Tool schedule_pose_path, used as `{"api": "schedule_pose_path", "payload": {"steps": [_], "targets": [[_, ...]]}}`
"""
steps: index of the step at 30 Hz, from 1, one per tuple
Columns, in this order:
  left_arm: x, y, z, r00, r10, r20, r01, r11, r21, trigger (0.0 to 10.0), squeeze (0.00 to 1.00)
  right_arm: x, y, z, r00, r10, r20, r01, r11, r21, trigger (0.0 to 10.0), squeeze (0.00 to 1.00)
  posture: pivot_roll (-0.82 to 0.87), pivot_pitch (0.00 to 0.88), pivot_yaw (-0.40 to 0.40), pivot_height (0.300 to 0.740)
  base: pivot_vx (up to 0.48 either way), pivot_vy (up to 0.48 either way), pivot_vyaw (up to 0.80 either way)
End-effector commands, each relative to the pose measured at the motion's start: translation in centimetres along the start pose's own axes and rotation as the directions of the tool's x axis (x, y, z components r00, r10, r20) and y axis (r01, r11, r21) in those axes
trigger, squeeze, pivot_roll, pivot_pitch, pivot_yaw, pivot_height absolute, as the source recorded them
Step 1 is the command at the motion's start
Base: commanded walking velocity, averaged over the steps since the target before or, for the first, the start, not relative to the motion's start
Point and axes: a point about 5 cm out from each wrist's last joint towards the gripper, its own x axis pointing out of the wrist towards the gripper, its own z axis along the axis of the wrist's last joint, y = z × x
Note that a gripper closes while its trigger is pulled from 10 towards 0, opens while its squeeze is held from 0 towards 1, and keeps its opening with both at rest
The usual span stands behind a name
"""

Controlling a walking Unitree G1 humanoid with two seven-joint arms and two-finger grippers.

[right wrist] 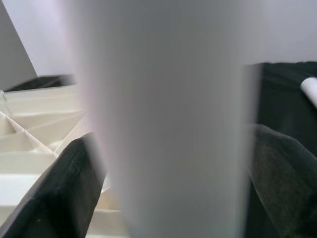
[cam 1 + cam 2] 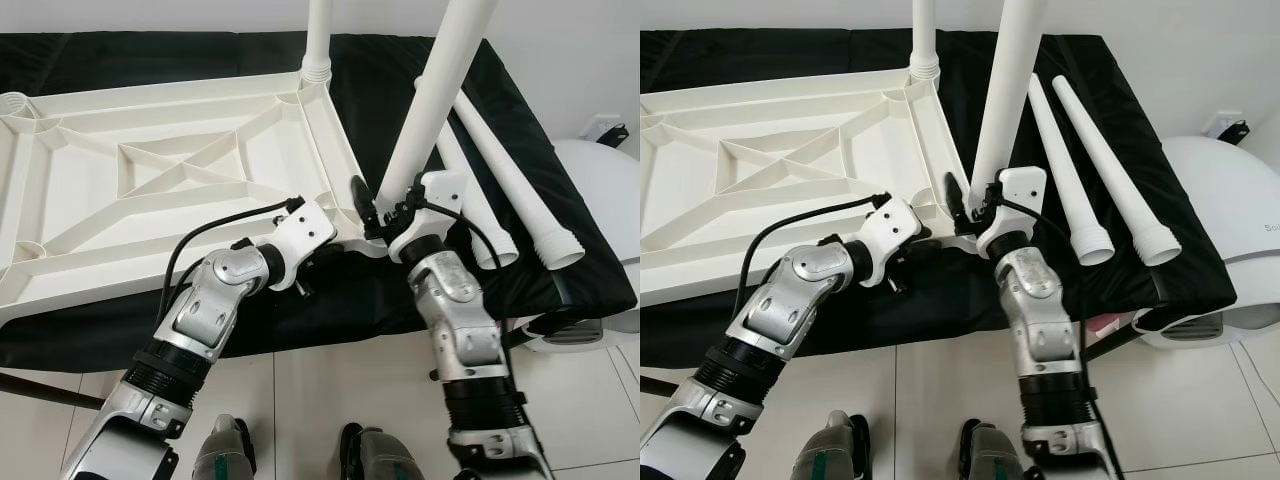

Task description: Building children table

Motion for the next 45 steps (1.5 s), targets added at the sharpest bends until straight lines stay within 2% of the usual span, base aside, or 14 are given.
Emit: {"api": "schedule_pose_path", "payload": {"steps": [1,7,10,11,12,13,14,17,19,23,34,35,37,45], "targets": [[-0.4,-0.1,-1.2,0.998,0.038,-0.049,-0.039,0.999,-0.019,10.0,0.00,0.0,-0.8,0.0,0.999,0.040,-0.007,-0.040,0.999,0.007,10.0,1.00,0.04,0.147,-0.032,0.740,0.000,0.000,0.00],[-0.4,-0.1,-1.2,0.998,0.039,-0.051,-0.040,0.999,-0.020,10.0,0.00,0.2,-2.0,0.3,0.982,0.190,-0.017,-0.190,0.982,0.004,10.0,1.00,0.04,0.151,-0.034,0.740,0.000,0.000,0.00],[-0.4,-0.2,-1.2,0.998,0.039,-0.050,-0.040,0.999,-0.021,10.0,0.00,0.2,-2.0,0.1,0.951,0.307,-0.042,-0.307,0.952,0.001,10.0,0.96,0.04,0.155,-0.036,0.740,0.000,0.000,0.00],[-0.4,-0.2,-1.2,0.998,0.038,-0.050,-0.040,0.999,-0.022,10.0,0.00,0.0,-2.0,-0.1,0.929,0.366,-0.057,-0.366,0.931,0.007,10.0,0.00,0.04,0.155,-0.036,0.740,0.000,0.000,0.00],[-0.4,-0.2,-1.2,0.998,0.038,-0.050,-0.040,0.999,-0.023,10.0,0.00,-0.1,-2.0,-0.3,0.898,0.435,-0.071,-0.435,0.900,0.012,10.0,0.00,0.04,0.158,-0.035,0.740,0.000,0.000,0.00],[-0.4,-0.2,-1.2,0.998,0.038,-0.050,-0.040,0.999,-0.023,10.0,0.00,-0.1,-2.0,-0.3,0.898,0.435,-0.071,-0.435,0.900,0.012,10.0,0.00,0.04,0.158,-0.035,0.740,0.000,0.000,0.00],[-0.4,-0.3,-1.2,0.998,0.038,-0.050,-0.039,0.999,-0.024,10.0,0.00,-0.3,-2.1,-0.7,0.849,0.521,-0.092,-0.522,0.853,0.022,10.0,0.00,0.04,0.159,-0.036,0.740,0.000,0.000,0.00],[-0.4,-0.4,-1.2,0.998,0.037,-0.048,-0.038,0.999,-0.026,10.0,0.00,-0.5,-2.1,-1.5,0.775,0.616,-0.145,-0.617,0.786,0.041,10.0,0.00,0.04,0.160,-0.035,0.740,0.000,0.000,0.00],[-0.4,-0.4,-1.2,0.998,0.037,-0.048,-0.038,0.999,-0.027,10.0,0.00,-0.6,-2.1,-1.7,0.750,0.642,-0.158,-0.643,0.764,0.052,10.0,0.00,0.04,0.160,-0.035,0.740,0.000,0.000,0.00],[-0.4,-0.6,-1.1,0.998,0.035,-0.046,-0.036,0.999,-0.032,10.0,0.00,-0.1,-3.0,-2.0,0.736,0.653,-0.179,-0.656,0.753,0.052,10.0,0.00,0.05,0.164,-0.033,0.740,0.000,0.000,0.00],[-0.5,-1.0,-1.3,0.998,0.025,-0.050,-0.027,0.999,-0.040,10.0,0.00,1.7,-4.9,-2.5,0.784,0.582,-0.215,-0.595,0.804,0.005,10.0,0.00,0.05,0.165,-0.029,0.740,0.000,0.000,0.00],[-0.5,-1.1,-1.3,0.998,0.023,-0.050,-0.025,0.999,-0.041,10.0,0.00,1.8,-5.0,-2.5,0.790,0.576,-0.209,-0.588,0.809,0.004,3.7,0.00,0.05,0.164,-0.029,0.740,0.000,0.000,0.00],[-0.5,-1.2,-1.3,0.998,0.021,-0.051,-0.023,0.999,-0.041,10.0,0.00,1.9,-5.1,-2.6,0.797,0.570,-0.199,-0.581,0.814,0.004,0.2,0.00,0.05,0.163,-0.028,0.740,0.000,0.000,0.00],[-0.5,-1.4,-1.3,0.998,0.013,-0.055,-0.015,0.999,-0.041,10.0,0.00,2.1,-5.5,-2.2,0.789,0.592,-0.165,-0.600,0.800,0.004,0.0,0.00,0.05,0.158,-0.028,0.740,0.000,0.000,0.00]]}}
